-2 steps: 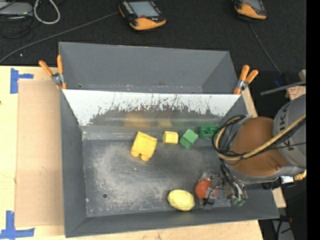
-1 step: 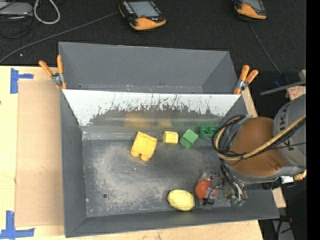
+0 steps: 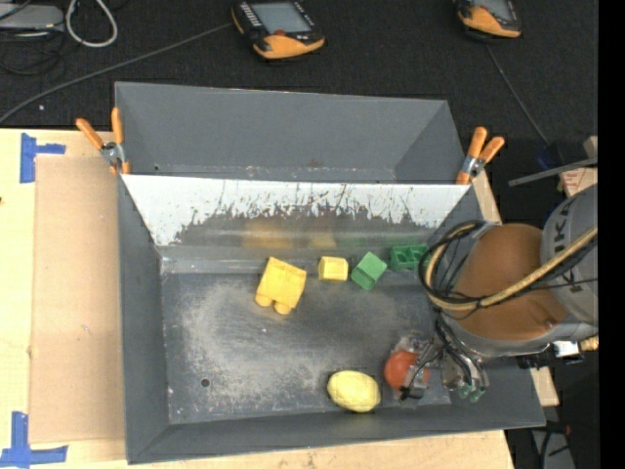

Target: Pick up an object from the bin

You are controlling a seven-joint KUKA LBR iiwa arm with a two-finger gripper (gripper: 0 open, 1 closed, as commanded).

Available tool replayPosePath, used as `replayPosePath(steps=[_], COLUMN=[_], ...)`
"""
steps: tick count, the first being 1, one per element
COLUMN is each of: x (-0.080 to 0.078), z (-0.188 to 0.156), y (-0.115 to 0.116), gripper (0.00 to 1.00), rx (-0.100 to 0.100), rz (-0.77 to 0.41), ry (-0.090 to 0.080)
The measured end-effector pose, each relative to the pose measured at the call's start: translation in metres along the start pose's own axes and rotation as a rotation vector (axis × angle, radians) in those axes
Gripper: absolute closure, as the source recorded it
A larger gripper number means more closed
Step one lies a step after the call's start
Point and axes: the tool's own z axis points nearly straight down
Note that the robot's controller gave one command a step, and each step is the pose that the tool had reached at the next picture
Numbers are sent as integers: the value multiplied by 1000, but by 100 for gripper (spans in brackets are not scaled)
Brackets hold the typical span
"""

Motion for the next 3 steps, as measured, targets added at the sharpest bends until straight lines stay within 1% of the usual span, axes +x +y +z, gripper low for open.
replayPosePath(steps=[1,2,3], x=[-2,1,0], z=[-24,-42,-63], y=[0,0,0], gripper=[100,100,100], rx=[0,0,-1], rz=[0,-1,-2], ry=[-7,1,-3])
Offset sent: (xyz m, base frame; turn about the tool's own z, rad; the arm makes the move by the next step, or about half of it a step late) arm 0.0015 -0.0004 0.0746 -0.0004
